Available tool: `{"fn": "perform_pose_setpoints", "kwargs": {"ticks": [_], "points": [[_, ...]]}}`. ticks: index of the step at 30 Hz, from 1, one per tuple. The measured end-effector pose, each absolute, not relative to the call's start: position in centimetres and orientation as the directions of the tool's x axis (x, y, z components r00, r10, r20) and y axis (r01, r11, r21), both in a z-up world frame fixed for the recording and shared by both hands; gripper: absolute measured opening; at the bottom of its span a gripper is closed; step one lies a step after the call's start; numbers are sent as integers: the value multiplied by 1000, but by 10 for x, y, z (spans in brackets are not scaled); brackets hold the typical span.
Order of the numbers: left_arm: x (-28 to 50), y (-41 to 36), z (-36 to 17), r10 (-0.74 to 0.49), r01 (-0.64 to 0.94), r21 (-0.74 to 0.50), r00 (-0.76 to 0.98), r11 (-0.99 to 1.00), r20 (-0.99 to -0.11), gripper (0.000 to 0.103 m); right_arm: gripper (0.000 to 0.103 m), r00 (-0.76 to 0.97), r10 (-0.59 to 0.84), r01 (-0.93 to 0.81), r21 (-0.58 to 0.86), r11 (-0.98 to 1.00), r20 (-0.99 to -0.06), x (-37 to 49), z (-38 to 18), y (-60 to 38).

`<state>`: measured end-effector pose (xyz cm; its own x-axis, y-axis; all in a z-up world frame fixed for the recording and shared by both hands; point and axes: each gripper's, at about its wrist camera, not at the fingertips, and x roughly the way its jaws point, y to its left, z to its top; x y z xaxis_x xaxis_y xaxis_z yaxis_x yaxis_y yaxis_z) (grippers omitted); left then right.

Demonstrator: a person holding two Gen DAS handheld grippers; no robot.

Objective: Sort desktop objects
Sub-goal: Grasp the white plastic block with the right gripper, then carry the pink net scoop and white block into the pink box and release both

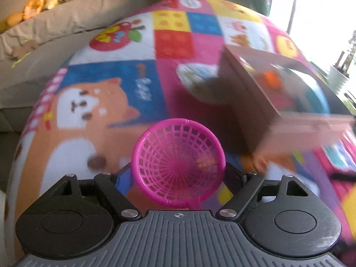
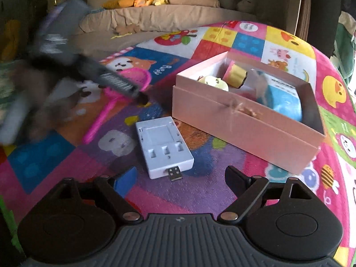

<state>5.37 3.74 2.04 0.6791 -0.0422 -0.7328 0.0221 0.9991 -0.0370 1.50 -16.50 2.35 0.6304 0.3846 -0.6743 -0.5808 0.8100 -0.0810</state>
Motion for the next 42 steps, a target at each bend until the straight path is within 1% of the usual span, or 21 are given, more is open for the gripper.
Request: {"fn": "perform_pose_setpoints", "kwargs": {"ticks": [3,5,7,9,10,12,16,18,21,27,30,31,32,33,36,38,40,42], "points": [[32,34,22,-52,39,-34,675,999,-736,87,87,707,289,-514,-187,837,-645,20,23,-170],[21,31,21,-43,48,-14,682,999,-730,90,87,739,228,-446,-207,871,-634,26,26,-180],[15,27,19,-25,54,16,690,998,-724,93,87,729,243,-424,-142,894,-640,32,32,-191],[11,23,16,-15,59,37,691,998,-723,94,90,694,296,-417,-32,908,-656,35,37,-196],[11,23,15,-16,61,36,690,997,-724,95,94,680,317,-410,16,912,-661,37,36,-195],[10,23,14,-19,62,33,691,998,-723,95,95,658,337,-389,79,918,-674,41,33,-186],[6,25,15,-19,71,40,689,997,-725,96,95,648,328,-348,117,930,-687,53,28,-158],[3,26,14,-17,74,47,690,996,-724,97,95,625,327,-328,141,934,-708,62,26,-145],[0,28,15,-22,72,38,691,997,-723,98,94,625,283,-302,110,947,-728,69,22,-133],[10,28,16,-18,40,12,689,999,-725,99,93,635,275,-320,79,944,-722,59,26,-147],[16,23,15,-4,26,20,699,999,-715,99,93,628,290,-346,74,935,-723,50,33,-162],[18,23,15,-6,27,19,702,999,-712,97,93,627,296,-356,72,932,-720,46,35,-168],[19,22,16,-2,24,20,706,1000,-708,94,93,624,306,-373,70,925,-719,41,38,-173],[19,22,17,-1,25,24,707,999,-707,85,93,620,319,-389,73,918,-717,37,42,-178],[18,22,24,-26,51,15,711,999,-703,85,93,622,363,-419,96,903,-694,25,60,-200],[16,18,41,-46,81,20,736,997,-676,85,93,665,366,-410,92,908,-651,21,83,-217],[19,16,74,-98,123,-2,778,992,-620,85,93,734,362,-389,80,918,-575,17,115,-235],[27,13,116,-146,156,-27,832,987,-535,85,93,805,347,-357,73,931,-482,15,152,-254]]}}
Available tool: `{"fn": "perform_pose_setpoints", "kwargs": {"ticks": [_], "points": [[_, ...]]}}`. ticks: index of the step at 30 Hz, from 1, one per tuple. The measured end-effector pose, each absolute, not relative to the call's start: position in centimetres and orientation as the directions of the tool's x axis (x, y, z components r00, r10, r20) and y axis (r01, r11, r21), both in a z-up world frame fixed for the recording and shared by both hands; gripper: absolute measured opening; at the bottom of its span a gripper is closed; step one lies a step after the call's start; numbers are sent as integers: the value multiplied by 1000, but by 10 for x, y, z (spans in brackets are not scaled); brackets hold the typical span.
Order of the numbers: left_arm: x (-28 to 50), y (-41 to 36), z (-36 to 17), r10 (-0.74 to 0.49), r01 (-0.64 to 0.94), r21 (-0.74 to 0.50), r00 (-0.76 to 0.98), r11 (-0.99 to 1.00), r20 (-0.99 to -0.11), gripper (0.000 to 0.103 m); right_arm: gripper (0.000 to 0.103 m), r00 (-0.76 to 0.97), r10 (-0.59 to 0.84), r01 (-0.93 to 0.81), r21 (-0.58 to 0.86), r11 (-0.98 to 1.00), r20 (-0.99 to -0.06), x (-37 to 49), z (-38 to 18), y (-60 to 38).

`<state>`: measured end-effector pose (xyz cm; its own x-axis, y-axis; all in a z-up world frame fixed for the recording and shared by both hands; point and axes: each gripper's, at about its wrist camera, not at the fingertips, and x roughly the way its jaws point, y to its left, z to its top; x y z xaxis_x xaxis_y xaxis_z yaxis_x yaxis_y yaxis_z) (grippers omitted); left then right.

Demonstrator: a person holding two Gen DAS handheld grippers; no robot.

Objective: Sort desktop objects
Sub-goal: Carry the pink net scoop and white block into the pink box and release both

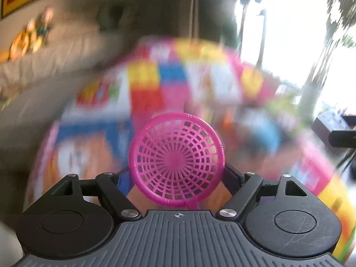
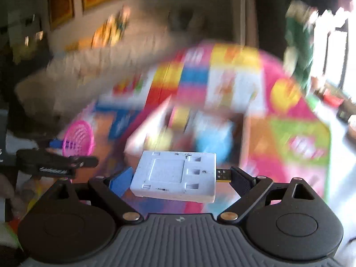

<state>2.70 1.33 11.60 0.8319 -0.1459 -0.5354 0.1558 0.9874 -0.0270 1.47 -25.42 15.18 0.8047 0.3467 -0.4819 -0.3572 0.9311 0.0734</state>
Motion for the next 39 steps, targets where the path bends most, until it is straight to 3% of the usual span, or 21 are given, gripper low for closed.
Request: {"fn": "perform_pose_setpoints", "kwargs": {"ticks": [5,7,14,18,19,21,25,29,39], "points": [[64,-8,189,-214,222,-15,917,975,-337,85,93,922,247,-247,37,968,-297,14,206,-286],[86,-22,197,-234,251,13,919,968,-317,85,93,935,223,-221,38,974,-277,19,212,-295],[158,-82,133,-260,338,103,856,935,-446,85,93,925,191,-188,42,981,-328,44,189,-304],[182,-92,88,-291,380,44,773,924,-563,85,92,905,180,-176,45,983,-385,67,169,-304],[186,-93,78,-301,393,27,745,919,-596,85,85,902,178,-176,41,984,-393,70,165,-303],[188,-92,62,-300,418,37,708,908,-640,86,84,894,180,-180,40,983,-411,79,159,-302],[181,-73,60,-311,390,-14,713,921,-628,94,75,875,199,-195,53,979,-442,100,145,-297],[153,-52,79,-269,322,-11,770,947,-579,96,75,868,190,-187,52,981,-459,114,137,-308],[119,-41,78,-269,317,-16,776,948,-571,98,74,868,-18,135,201,970,-496,67,129,-425]]}}
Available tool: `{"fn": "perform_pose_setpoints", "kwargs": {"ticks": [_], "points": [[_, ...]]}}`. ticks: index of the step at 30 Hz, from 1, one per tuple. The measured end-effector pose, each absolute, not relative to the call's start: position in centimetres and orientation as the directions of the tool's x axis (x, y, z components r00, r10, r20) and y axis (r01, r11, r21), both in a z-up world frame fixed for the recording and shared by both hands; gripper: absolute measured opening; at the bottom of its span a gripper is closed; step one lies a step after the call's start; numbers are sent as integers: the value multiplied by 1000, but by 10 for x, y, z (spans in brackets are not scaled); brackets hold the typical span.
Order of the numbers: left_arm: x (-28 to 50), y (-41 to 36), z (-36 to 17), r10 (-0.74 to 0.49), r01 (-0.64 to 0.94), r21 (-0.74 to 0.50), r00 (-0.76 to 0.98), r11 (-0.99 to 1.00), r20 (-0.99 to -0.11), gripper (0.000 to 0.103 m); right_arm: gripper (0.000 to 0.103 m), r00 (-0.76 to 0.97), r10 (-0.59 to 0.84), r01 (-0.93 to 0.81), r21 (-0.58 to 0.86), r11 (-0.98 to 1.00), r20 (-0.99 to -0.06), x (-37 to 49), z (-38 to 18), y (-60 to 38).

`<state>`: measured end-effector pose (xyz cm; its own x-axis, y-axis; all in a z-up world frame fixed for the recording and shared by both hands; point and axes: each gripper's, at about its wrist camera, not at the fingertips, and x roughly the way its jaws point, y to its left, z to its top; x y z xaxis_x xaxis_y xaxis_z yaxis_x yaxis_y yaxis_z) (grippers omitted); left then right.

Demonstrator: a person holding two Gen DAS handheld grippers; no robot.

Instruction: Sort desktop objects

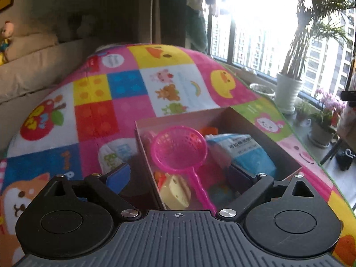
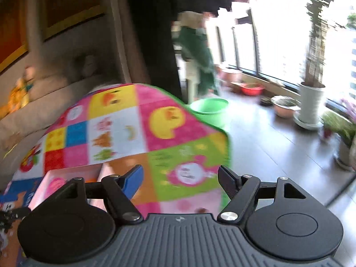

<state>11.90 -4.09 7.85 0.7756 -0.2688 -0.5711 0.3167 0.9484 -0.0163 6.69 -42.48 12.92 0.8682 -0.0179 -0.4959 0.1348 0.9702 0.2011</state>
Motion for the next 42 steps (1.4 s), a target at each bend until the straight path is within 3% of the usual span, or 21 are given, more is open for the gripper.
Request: {"fn": "perform_pose_setpoints", "kwargs": {"ticks": [5,12,17,23,28,34,36,38,42], "points": [[113,-52,78,-307,354,-27,767,935,-563,99,75,868,4,129,234,964,-497,57,122,-429],[122,-51,83,-313,354,-35,773,935,-552,99,75,820,169,21,323,946,-547,62,85,-376],[127,-51,84,-300,329,-51,773,943,-559,99,74,786,169,-51,211,976,-594,54,47,-305],[112,-44,81,-277,299,-54,785,953,-554,100,74,754,211,-74,240,968,-622,49,34,-295],[99,-32,76,-220,241,-38,800,970,-558,101,74,769,174,-62,200,978,-615,46,36,-296],[77,-16,74,-203,202,-65,796,977,-571,101,73,795,241,-84,293,953,-557,53,54,-303],[72,-11,71,-195,188,-73,791,979,-580,101,71,795,256,-96,303,948,-550,61,59,-299],[68,-8,67,-200,183,-88,782,979,-591,101,61,786,269,-108,305,946,-556,72,60,-292],[64,-4,59,-187,173,-82,767,981,-613,101,53,760,268,-110,290,951,-592,94,55,-270]]}}
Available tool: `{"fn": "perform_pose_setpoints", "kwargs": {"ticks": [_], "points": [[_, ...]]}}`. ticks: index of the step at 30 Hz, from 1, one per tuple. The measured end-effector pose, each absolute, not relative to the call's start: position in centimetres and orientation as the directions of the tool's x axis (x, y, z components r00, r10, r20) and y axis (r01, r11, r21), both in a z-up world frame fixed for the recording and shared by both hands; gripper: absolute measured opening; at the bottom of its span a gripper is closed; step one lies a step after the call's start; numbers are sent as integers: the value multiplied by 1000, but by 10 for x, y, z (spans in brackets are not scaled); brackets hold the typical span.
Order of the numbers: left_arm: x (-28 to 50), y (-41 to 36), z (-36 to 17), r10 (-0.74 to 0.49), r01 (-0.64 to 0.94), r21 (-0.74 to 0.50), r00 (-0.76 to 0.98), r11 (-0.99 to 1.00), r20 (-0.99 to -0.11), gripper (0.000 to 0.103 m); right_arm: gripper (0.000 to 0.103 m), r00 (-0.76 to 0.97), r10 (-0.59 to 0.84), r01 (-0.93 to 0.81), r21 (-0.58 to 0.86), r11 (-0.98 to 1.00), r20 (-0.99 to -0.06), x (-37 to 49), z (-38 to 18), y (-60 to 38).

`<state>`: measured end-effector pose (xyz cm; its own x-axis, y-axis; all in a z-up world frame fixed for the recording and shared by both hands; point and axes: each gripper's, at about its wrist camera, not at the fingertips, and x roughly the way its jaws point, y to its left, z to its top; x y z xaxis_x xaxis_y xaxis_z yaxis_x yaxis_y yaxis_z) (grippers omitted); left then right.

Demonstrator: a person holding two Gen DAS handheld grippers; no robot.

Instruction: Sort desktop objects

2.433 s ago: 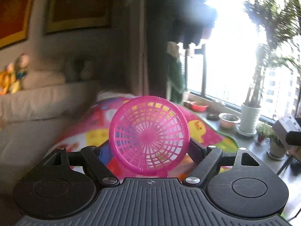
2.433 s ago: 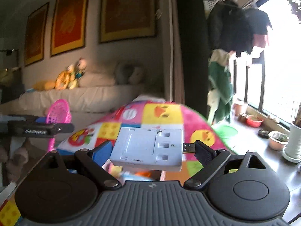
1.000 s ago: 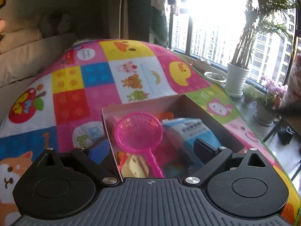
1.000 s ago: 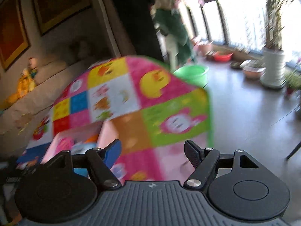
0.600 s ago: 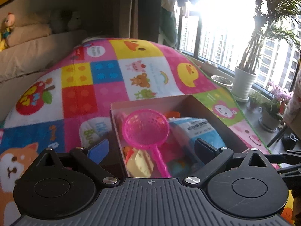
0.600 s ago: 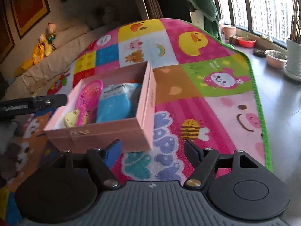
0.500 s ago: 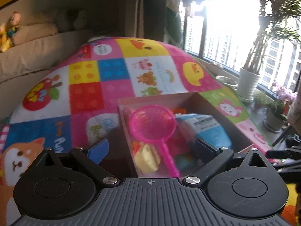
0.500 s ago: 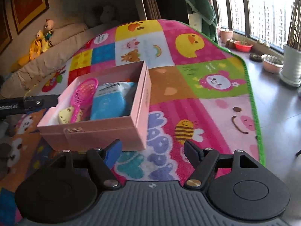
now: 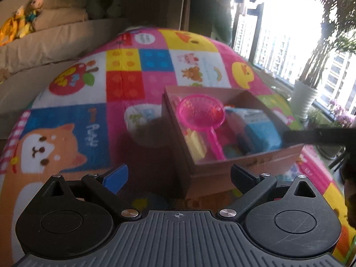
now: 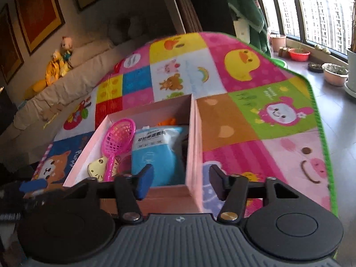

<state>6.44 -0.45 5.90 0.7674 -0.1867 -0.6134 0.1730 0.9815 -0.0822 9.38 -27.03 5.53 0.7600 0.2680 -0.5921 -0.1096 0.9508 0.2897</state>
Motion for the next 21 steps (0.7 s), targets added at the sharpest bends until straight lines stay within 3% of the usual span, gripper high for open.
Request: {"fn": "perform_pose_setpoints", "kwargs": {"ticks": [5,16,18,19,21], "points": [[69,5,48,-147,145,-56,750,988,-645,101,54,776,178,-85,180,980,-606,108,52,-241],[87,48,38,-75,27,-83,745,996,-663,101,55,781,203,-174,106,979,-591,142,54,-180],[81,52,36,-65,12,-84,745,996,-664,102,67,804,182,-166,81,983,-566,131,58,-177],[78,53,35,-63,7,-87,746,996,-663,102,79,817,175,-161,75,984,-550,123,59,-177],[68,53,30,-65,2,-95,748,995,-661,103,86,833,174,-161,71,984,-525,103,62,-180]]}}
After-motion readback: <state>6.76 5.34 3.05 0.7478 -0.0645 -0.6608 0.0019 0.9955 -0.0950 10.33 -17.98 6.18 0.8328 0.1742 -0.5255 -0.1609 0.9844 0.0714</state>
